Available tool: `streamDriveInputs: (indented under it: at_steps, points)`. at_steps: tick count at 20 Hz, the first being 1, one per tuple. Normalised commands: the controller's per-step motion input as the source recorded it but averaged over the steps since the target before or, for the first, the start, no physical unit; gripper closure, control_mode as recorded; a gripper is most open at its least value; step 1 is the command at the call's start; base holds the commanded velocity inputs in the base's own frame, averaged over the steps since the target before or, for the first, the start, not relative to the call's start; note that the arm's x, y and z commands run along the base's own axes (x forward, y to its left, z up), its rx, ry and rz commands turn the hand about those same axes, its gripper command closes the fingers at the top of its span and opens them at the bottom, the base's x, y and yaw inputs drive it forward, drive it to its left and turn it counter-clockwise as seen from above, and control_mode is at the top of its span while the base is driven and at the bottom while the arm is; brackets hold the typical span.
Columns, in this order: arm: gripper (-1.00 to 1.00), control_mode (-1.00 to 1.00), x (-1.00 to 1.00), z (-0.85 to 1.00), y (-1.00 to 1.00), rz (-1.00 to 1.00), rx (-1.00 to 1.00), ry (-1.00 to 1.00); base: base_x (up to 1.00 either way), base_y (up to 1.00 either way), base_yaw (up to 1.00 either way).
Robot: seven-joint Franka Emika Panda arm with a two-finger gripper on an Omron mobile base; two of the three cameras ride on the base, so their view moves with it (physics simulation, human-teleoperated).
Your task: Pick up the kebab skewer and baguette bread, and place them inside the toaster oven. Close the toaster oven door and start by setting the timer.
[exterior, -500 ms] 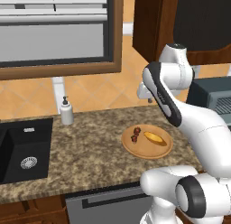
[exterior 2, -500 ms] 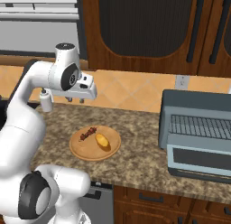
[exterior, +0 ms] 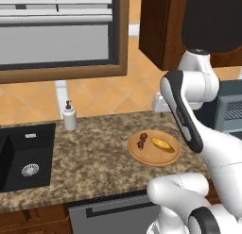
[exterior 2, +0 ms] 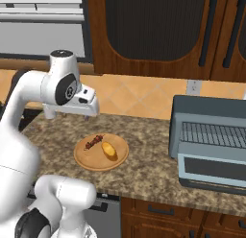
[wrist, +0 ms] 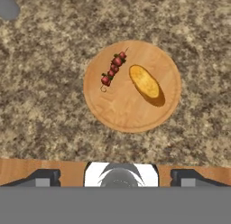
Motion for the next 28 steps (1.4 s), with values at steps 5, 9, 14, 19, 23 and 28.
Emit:
streamDriveInputs:
  at_steps: [5, 9, 14, 19, 23, 28]
  points:
    - [-1.0, -1.0, -1.0, -0.03, -0.41, -0.14, 0.06, 0.0, 0.0, 0.0, 0.0]
    - [-1.0, -1.0, -0.38, 0.0, -0.09, -0.05, -0.03, 0.0, 0.0, 0.0, 0.0]
    - [-1.0, -1.0, -0.3, 0.0, -0.02, -0.02, -0.1, 0.0, 0.0, 0.0, 0.0]
    - [-1.0, -1.0, -0.37, 0.0, -0.11, -0.05, 0.0, 0.0, 0.0, 0.0, 0.0]
    - [-1.0, 1.0, 0.0, 0.0, 0.0, 0.0, 0.0, 0.0, -0.33, -0.63, -0.08]
    - [-1.0, 1.0, 0.0, 0.0, 0.0, 0.0, 0.0, 0.0, 0.08, -0.74, -0.09]
